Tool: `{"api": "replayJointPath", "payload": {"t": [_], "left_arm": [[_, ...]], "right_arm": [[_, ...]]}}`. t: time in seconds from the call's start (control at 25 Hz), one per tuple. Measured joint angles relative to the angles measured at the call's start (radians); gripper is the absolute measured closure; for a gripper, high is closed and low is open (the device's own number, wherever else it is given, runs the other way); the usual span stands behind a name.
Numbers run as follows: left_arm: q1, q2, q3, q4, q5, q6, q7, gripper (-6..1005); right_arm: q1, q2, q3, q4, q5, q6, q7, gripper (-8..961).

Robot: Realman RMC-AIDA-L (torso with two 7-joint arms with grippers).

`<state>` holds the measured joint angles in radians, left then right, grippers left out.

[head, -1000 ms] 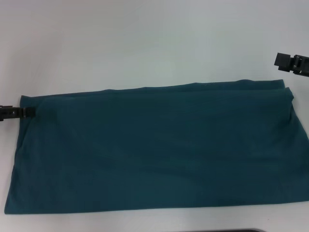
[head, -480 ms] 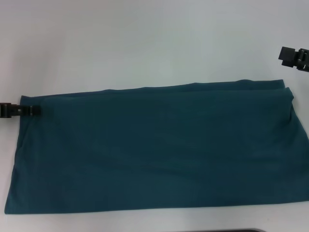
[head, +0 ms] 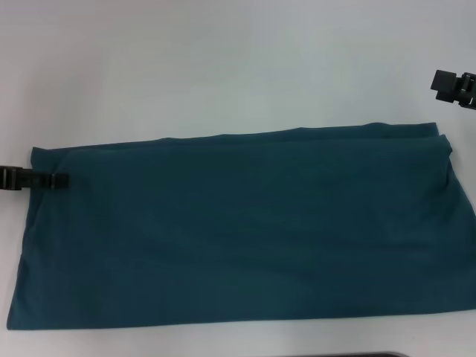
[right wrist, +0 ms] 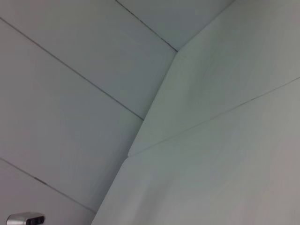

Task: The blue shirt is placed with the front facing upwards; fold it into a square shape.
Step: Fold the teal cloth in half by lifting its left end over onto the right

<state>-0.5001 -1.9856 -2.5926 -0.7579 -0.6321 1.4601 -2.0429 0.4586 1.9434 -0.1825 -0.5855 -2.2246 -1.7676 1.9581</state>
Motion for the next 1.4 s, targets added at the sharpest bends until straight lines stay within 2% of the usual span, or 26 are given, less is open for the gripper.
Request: {"api": "replayJointPath", "payload": {"t": [0.68,0.88,1.4], "left_arm": [[0.013,0.009,0.008,-0.012,0.038,0.099,-0.002,66],[0.018,0.014,0.010,-0.011,0.046,0.137,-0.002,104],[0.008,0.019,0.010,-0.009,0.074,0.185,-0.007,122]], "right_arm": [[0.003,0.000,0.000,-0.006,0.009,0.007,0.007,100],[0.001,-0.001,0.000,-0.007,0.014,0.007,0.007,100],[0.002,-0.003,0.000,-0.007,0.014,0.011,0.008,100]]}}
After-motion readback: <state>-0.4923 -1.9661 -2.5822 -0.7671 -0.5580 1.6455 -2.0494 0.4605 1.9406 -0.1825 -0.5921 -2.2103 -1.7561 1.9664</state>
